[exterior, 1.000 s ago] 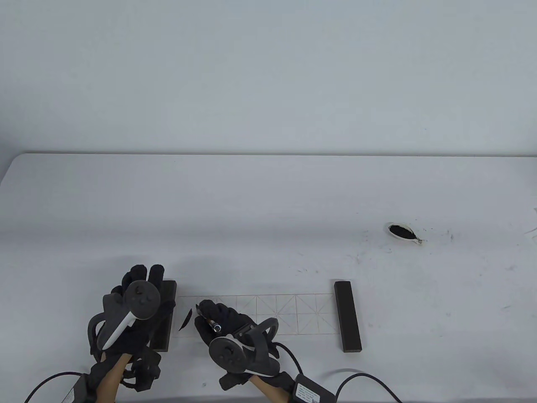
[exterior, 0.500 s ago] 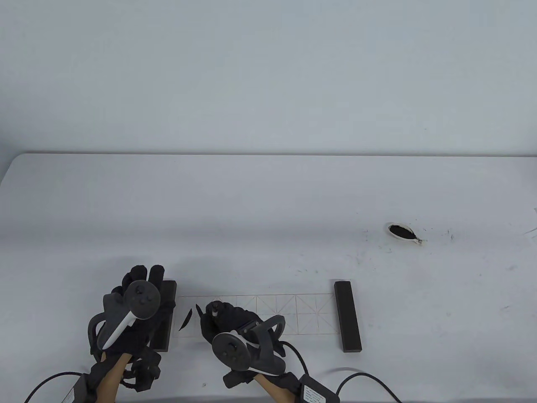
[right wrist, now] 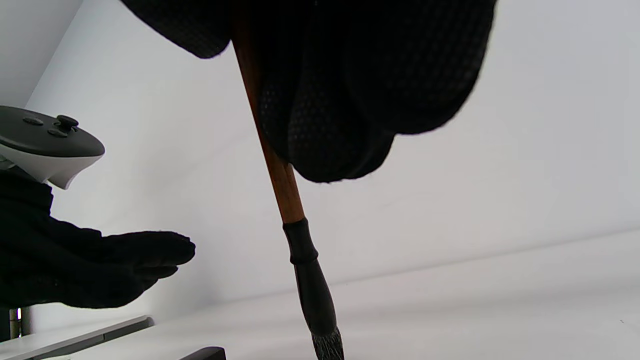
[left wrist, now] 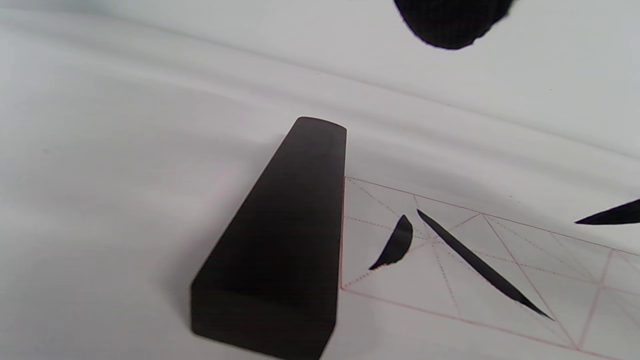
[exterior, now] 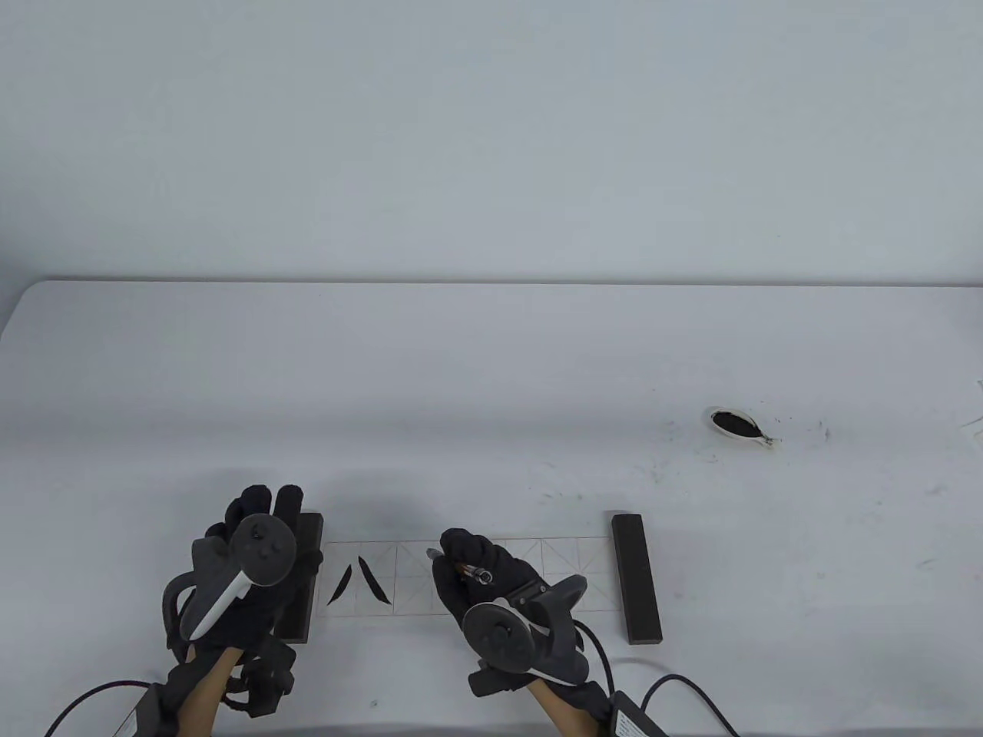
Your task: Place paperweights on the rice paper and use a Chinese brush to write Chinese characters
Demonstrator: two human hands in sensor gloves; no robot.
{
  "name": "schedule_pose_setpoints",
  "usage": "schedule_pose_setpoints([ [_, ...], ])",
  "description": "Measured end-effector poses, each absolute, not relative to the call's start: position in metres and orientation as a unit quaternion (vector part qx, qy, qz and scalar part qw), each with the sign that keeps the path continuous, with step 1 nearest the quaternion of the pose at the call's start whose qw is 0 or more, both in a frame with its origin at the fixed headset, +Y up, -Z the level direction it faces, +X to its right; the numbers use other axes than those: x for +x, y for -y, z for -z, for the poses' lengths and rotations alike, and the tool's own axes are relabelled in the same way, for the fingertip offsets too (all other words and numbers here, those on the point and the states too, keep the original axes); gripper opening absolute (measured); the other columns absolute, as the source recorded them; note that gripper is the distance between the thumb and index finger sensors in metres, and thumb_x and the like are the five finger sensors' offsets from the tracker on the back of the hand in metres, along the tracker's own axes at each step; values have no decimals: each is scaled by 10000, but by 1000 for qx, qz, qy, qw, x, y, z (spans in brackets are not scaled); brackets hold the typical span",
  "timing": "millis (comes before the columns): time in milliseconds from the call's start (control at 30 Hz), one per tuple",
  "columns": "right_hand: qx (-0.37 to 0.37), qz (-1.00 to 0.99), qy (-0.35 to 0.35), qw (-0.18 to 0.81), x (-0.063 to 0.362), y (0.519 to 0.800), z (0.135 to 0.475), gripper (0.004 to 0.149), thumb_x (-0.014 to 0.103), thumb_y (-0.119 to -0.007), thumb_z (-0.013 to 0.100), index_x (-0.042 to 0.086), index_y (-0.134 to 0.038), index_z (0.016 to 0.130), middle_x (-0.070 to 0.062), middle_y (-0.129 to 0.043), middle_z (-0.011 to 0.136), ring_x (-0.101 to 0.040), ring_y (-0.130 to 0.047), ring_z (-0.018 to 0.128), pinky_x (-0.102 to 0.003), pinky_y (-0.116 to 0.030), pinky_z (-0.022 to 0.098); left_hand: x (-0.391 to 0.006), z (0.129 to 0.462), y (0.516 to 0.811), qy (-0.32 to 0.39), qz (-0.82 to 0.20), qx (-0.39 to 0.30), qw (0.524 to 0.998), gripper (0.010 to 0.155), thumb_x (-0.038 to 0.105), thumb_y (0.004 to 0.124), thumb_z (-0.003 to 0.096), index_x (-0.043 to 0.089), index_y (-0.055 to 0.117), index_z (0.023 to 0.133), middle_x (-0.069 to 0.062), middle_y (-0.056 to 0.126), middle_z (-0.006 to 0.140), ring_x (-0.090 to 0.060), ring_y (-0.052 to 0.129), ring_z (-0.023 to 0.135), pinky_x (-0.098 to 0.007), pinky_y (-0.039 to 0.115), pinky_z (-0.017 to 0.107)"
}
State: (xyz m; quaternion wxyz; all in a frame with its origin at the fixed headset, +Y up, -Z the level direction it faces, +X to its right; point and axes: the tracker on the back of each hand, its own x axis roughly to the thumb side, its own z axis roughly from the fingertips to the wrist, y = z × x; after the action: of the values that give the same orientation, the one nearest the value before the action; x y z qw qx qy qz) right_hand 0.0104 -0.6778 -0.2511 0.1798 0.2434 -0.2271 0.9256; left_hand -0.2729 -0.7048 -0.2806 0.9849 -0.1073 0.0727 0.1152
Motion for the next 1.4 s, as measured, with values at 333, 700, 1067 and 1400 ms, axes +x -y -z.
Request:
schedule_pose_setpoints([
  [333,243,-932,209,171,8,687,254,443,374,-647,564,65,-715,875,-138,-929,709,-232,-1004,509,-321,-871,335,-271,281,706,-66,-110,-108,986,831,547,580,528,432,32,1142,-45,12,1258,-342,107,1214,-502,116,873],
  [700,239,-939,186,162,8,687,255,447,370,-651,564,63,-710,884,-144,-924,726,-240,-1002,526,-329,-869,347,-271,281,706,-65,-110,-111,986,830,545,581,528,427,38,1143,-58,16,1258,-348,112,1212,-505,119,871],
  [1067,228,-935,196,187,12,678,253,434,374,-655,561,66,-738,855,-135,-944,686,-231,-1010,488,-320,-873,324,-270,281,707,-65,-111,-113,985,830,545,581,528,427,38,1144,-60,17,1258,-346,113,1212,-505,120,871],
  [1400,258,-925,145,240,11,681,258,441,381,-662,560,84,-726,880,-130,-935,730,-237,-999,539,-331,-868,363,-270,281,708,-65,-110,-114,985,829,543,582,528,427,40,1144,-55,18,1258,-349,114,1211,-506,120,871],
])
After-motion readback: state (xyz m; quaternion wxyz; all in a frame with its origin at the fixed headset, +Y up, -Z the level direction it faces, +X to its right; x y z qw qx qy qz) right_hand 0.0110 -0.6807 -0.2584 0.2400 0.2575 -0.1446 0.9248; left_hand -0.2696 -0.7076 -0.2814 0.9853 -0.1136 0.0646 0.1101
